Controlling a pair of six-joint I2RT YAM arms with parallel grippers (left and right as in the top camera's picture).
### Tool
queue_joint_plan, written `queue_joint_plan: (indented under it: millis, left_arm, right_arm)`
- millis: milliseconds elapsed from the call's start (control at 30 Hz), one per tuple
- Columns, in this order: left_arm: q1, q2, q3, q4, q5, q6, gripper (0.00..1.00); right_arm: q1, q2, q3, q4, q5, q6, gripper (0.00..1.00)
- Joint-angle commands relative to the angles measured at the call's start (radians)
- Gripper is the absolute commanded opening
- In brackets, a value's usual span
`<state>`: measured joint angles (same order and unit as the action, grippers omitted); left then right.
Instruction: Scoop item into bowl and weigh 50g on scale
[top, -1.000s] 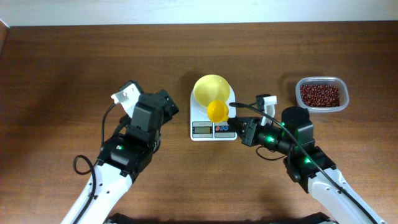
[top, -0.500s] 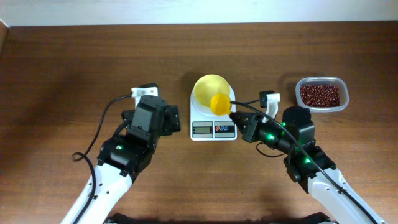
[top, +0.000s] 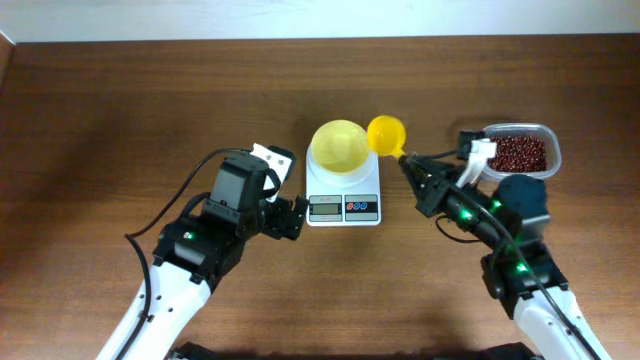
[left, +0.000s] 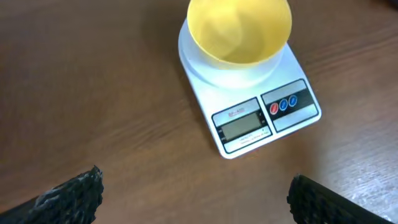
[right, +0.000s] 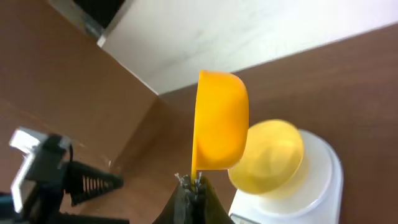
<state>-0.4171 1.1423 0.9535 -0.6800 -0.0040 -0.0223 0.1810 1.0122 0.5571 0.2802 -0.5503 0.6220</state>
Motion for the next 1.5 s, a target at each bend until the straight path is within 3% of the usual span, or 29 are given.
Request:
queue_joint_plan:
  millis: [0, 100, 200, 367, 467, 600, 633, 667, 700, 767, 833, 867, 933, 1000, 1300, 1467]
  left_arm:
    - [0.008, -0.015, 0.022, -0.016, -0.004, 0.042, 0.99]
    - [0.008, -0.015, 0.022, -0.050, 0.142, 0.268, 0.99]
    - [0.008, -0.015, 0.022, -0.066, 0.216, 0.356, 0.99]
    - [0.008, -0.015, 0.022, -0.062, 0.230, 0.359, 0.99]
    - [0.008, -0.015, 0.022, -0.058, 0.454, 0.330, 0.99]
    - [0.008, -0.015, 0.022, -0.011, 0.543, 0.330, 1.00]
    - [0.008, -0.015, 0.022, 0.011, 0.550, 0.330, 0.41]
    - [0.008, -0.015, 0.022, 0.024, 0.551, 0.330, 0.20]
    - [0.007, -0.015, 0.022, 0.031, 0.550, 0.330, 0.14]
    - [0.007, -0.015, 0.022, 0.033, 0.550, 0.330, 0.15]
    - [0.007, -0.015, 0.022, 0.031, 0.550, 0.331, 0.00]
    - [0.007, -0.015, 0.022, 0.040, 0.550, 0.330, 0.05]
    - [0.005, -0.015, 0.022, 0.056, 0.551, 0.330, 0.25]
    - [0.006, -0.011, 0.022, 0.063, 0.549, 0.330, 0.00]
    - [-0.033, 0.239, 0.022, 0.206, 0.517, 0.210, 0.00]
    - [-0.169, 0.364, 0.022, 0.276, 0.261, 0.209, 0.00]
  right_arm:
    - [-0.014, -0.034, 0.010, -0.004, -0.014, -0.016, 0.04]
    - [-0.014, -0.035, 0.010, -0.007, -0.014, -0.023, 0.04]
    - [-0.014, -0.034, 0.010, -0.018, -0.013, -0.023, 0.04]
    - [-0.014, -0.034, 0.010, -0.060, -0.013, -0.068, 0.04]
    - [-0.014, -0.035, 0.010, -0.059, -0.010, -0.068, 0.04]
    - [-0.034, -0.035, 0.010, -0.060, -0.010, -0.068, 0.04]
    - [-0.044, -0.035, 0.010, -0.060, -0.010, -0.068, 0.04]
    - [-0.049, -0.035, 0.010, -0.060, -0.010, -0.068, 0.04]
    - [-0.056, -0.035, 0.010, -0.060, -0.010, -0.068, 0.04]
    - [-0.063, -0.035, 0.010, -0.059, -0.010, -0.068, 0.04]
    - [-0.066, -0.035, 0.010, -0.059, -0.009, -0.068, 0.04]
    - [-0.066, -0.035, 0.010, -0.059, -0.009, -0.068, 0.04]
    - [-0.066, -0.035, 0.010, -0.059, -0.009, -0.068, 0.04]
    - [-0.066, -0.035, 0.010, -0.059, -0.007, -0.068, 0.04]
    - [-0.066, -0.035, 0.010, -0.059, 0.013, -0.068, 0.04]
    - [-0.066, -0.035, 0.010, -0.059, 0.065, -0.068, 0.04]
